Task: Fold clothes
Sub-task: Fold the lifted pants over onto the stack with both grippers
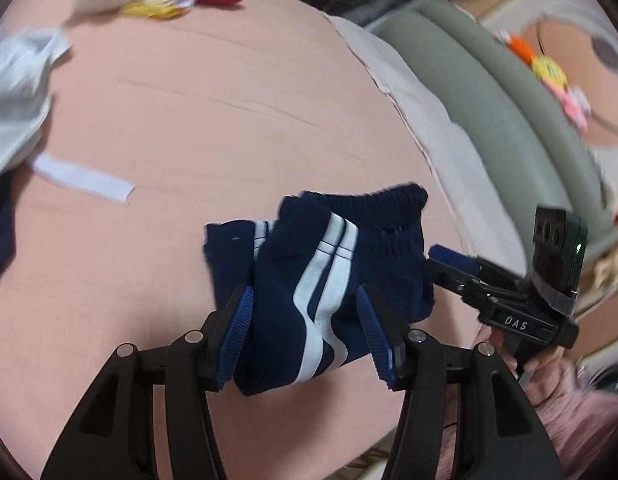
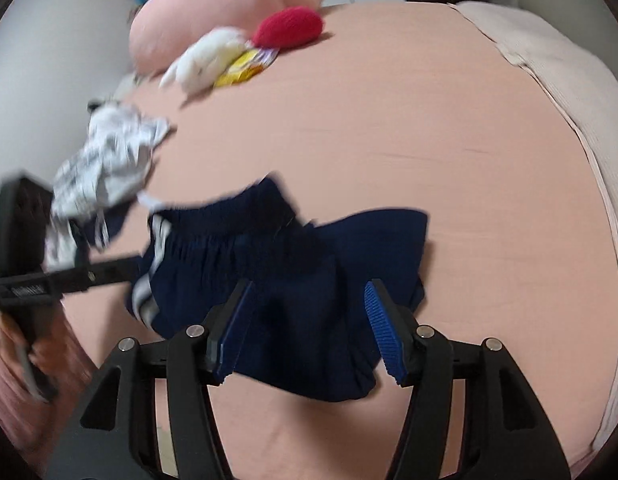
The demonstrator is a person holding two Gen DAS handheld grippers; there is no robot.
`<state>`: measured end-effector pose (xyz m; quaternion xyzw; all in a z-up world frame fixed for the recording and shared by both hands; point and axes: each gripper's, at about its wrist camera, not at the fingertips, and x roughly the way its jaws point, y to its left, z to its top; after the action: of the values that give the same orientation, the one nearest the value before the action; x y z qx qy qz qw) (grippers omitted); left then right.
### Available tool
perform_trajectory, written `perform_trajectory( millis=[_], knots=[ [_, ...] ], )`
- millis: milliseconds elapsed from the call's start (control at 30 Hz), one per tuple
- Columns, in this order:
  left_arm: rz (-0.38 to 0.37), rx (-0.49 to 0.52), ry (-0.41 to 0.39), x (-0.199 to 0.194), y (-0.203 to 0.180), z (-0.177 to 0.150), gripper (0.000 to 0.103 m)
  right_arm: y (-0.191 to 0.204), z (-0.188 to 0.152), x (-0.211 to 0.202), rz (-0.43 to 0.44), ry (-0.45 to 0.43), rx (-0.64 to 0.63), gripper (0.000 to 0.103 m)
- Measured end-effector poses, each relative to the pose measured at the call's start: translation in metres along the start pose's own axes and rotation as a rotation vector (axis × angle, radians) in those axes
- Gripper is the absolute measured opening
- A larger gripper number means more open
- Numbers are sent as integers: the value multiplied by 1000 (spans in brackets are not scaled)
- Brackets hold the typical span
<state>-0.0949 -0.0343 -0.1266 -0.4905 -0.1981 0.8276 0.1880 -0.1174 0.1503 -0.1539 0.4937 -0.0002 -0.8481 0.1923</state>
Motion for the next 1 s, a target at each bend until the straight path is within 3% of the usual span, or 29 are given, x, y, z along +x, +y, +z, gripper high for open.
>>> perform_trajectory(
  millis=[133, 233, 367, 500, 600, 733, 867, 1000],
  knots=[
    [128, -25, 3, 27, 9, 12, 58, 6, 3, 20, -75, -31, -61, 59],
    [213, -61, -43, 26, 18, 19, 58, -13, 8, 41, -150, -28, 18, 59],
    [183, -66, -124, 6, 13, 18, 56, -34, 9, 37, -112, -58, 153, 59],
    [128, 18, -114, 10, -11, 13, 56, -21, 9, 18, -62, -137, 103, 59],
    [180, 61, -72, 25, -19, 9, 56, -3, 8, 24, -12, -112, 53, 59],
    [215, 16, -22, 31, -3, 7, 57, 13, 3, 44, -46, -53, -9, 59],
    [256, 2, -64, 11, 3, -3, 57, 4, -2, 53, -89, 6, -6, 60],
    [302, 73, -118, 1, -10, -7, 57, 1, 1, 46, -127, 12, 25, 62]
  ],
)
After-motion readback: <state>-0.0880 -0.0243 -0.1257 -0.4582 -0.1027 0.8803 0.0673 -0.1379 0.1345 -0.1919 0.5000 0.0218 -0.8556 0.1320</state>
